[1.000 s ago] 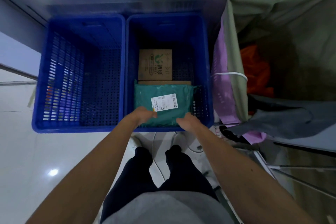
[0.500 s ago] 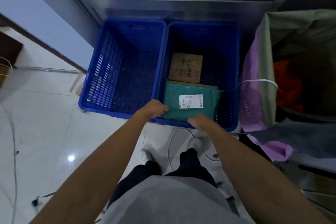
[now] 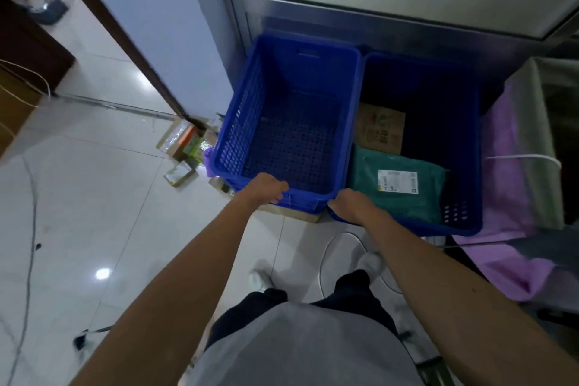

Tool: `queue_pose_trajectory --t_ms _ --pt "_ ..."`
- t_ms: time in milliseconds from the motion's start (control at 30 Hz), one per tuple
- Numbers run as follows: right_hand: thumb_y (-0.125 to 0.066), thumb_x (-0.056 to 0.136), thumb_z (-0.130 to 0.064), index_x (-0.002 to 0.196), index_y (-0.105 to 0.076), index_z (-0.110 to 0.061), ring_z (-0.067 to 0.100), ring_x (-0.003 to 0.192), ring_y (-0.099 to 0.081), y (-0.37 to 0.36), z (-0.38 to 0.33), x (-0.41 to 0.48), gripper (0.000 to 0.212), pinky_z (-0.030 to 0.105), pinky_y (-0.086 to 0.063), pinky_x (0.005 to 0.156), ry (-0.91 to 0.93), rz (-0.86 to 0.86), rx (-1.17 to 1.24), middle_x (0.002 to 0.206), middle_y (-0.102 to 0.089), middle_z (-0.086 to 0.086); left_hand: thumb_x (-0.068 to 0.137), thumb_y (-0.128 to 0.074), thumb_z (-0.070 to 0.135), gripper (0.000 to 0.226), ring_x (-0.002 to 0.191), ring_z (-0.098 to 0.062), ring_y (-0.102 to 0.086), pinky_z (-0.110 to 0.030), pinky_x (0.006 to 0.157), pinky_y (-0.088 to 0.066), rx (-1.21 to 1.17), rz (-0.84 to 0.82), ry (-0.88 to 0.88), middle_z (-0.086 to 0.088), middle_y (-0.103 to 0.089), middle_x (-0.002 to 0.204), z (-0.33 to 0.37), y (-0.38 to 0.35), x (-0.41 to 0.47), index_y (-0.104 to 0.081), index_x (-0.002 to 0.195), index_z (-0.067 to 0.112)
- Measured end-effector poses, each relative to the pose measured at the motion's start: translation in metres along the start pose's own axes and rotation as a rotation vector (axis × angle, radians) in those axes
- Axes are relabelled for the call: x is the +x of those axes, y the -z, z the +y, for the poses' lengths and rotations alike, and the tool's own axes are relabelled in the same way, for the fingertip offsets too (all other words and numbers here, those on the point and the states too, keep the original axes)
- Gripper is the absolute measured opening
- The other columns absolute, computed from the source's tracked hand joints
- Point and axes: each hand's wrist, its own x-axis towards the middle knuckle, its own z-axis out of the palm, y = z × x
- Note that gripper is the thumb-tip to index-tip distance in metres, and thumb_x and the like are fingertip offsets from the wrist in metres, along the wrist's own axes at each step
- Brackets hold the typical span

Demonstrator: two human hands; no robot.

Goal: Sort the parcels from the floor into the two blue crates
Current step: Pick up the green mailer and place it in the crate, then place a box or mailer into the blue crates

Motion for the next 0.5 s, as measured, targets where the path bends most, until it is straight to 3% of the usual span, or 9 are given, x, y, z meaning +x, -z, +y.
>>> queue_pose_trajectory --t_ms 133,233,300,400,500 --pt "-0.045 0.095 -0.038 0.075 -0.047 -0.015 0.027 0.075 -0.054 -0.011 -0.07 -0.005 0.031 0.034 -0.033 0.056 0.107 0.029 -0.115 0.076 -0.053 0.005 0.091 -0.06 0.018 0.015 0.063 -0.018 -0.058 -0.023 0.052 -0.04 -0.067 0.101 0.009 -0.011 -0.065 0.083 -0.034 0.067 -0.009 -0.059 0.082 0.007" --pt "-0.045 0.097 -0.038 0.084 -0.051 -0.012 0.023 0.069 -0.05 -0.014 -0.111 -0.004 0.029 0.034 -0.036 0.056 0.136 0.01 -0.12 0.078 -0.055 0.005 0.092 -0.058 0.017 0.013 0.063 -0.016 -0.058 -0.019 0.047 -0.043 -0.107 0.143 0.02 -0.011 -0.065 0.089 -0.051 0.102 -0.014 -0.061 0.096 0.005" --pt "-0.046 0.097 -0.038 0.09 -0.056 -0.011 0.023 0.072 -0.052 -0.016 -0.132 0.001 0.03 0.036 -0.041 0.063 0.147 -0.001 -0.116 0.083 -0.059 0.006 0.09 -0.059 0.021 0.024 0.069 -0.017 -0.061 -0.022 0.056 -0.044 -0.114 0.149 0.038 -0.01 -0.067 0.091 -0.058 0.12 -0.014 -0.064 0.104 0.003" --pt "-0.046 0.095 -0.037 0.074 -0.046 -0.015 0.021 0.065 -0.047 -0.018 -0.156 0.016 0.03 0.034 -0.036 0.06 0.184 -0.007 -0.108 0.071 -0.05 0.003 0.088 -0.061 0.03 0.036 0.077 -0.019 -0.067 -0.028 0.066 -0.047 -0.112 0.167 0.066 -0.008 -0.072 0.094 -0.064 0.143 -0.012 -0.068 0.108 0.001" --pt "-0.046 0.095 -0.034 0.064 -0.034 -0.017 0.018 0.057 -0.04 -0.016 -0.181 0.035 0.038 0.031 -0.032 0.055 0.211 -0.026 -0.096 0.062 -0.042 0.0 0.09 -0.06 0.028 0.024 0.088 -0.024 -0.07 -0.032 0.076 -0.05 -0.112 0.208 0.069 -0.013 -0.074 0.104 -0.061 0.162 -0.01 -0.067 0.093 0.005"
